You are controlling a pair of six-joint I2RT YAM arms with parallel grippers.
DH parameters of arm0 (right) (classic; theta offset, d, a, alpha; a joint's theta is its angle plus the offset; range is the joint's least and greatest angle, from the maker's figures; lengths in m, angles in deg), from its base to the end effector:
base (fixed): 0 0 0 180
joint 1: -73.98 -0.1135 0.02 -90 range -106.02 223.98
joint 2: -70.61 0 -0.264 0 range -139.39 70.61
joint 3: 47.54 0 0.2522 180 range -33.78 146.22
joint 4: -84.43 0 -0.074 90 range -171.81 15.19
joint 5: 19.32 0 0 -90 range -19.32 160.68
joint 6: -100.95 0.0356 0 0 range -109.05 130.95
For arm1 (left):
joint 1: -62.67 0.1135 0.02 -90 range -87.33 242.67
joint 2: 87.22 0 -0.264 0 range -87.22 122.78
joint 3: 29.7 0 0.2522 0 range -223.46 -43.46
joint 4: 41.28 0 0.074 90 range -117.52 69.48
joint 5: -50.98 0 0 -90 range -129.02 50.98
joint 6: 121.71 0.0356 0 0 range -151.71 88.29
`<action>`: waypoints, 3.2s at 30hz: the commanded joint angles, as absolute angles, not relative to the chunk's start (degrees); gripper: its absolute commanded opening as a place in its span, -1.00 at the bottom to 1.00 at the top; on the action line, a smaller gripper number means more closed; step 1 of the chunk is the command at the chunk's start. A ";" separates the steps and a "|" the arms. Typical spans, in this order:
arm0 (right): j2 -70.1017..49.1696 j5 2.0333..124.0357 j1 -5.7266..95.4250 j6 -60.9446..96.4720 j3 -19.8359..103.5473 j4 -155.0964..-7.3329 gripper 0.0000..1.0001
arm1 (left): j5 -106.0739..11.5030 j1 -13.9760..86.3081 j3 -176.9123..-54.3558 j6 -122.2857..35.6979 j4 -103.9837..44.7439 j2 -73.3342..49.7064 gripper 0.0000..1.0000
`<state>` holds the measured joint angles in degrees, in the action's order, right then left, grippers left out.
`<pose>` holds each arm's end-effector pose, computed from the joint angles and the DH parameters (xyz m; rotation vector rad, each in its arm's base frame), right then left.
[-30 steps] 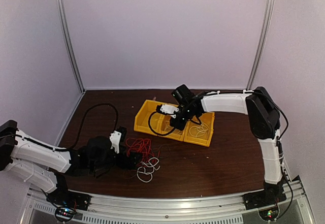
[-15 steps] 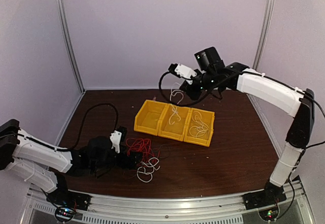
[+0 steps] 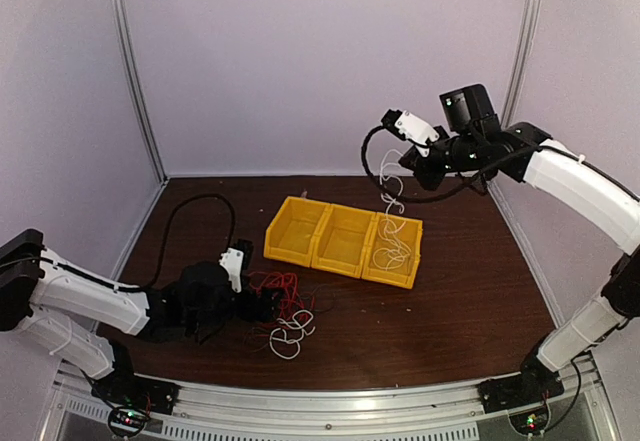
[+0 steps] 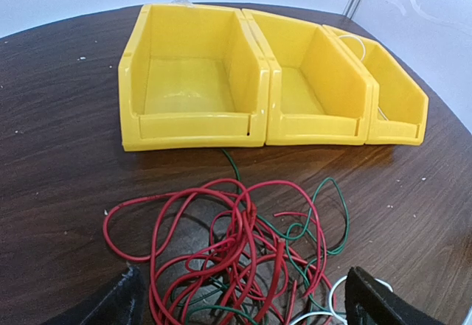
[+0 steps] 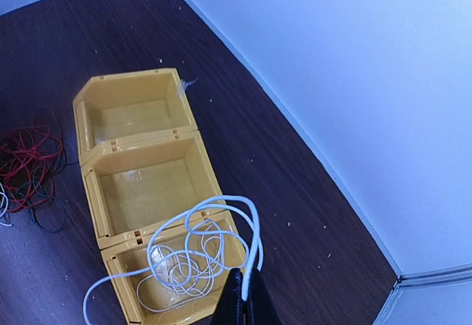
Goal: Untangle the cables
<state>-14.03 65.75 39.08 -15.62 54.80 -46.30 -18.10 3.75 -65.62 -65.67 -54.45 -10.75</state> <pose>0.2680 0.1907 0.3957 -1.1295 1.7995 0.1775 0.1374 -0.2034 0.1569 0.2197 2.0652 -0.6471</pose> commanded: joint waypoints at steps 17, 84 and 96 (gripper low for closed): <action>-27.61 56.71 45.95 -13.23 36.61 -58.80 -1.00 | -17.05 4.02 -66.25 -66.29 -53.84 -12.28 0.92; -38.87 60.36 9.84 -36.87 41.04 -63.22 -0.31 | -36.28 11.92 -70.90 -67.84 -51.95 2.25 0.71; -37.24 62.19 9.55 -35.10 41.09 -65.11 -1.00 | -36.29 11.95 -70.68 -67.73 -52.55 3.21 0.71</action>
<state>-39.42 60.57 9.97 -36.38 39.85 -63.68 -35.45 11.53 -70.12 -67.64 -51.20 1.75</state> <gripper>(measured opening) 0.018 0.854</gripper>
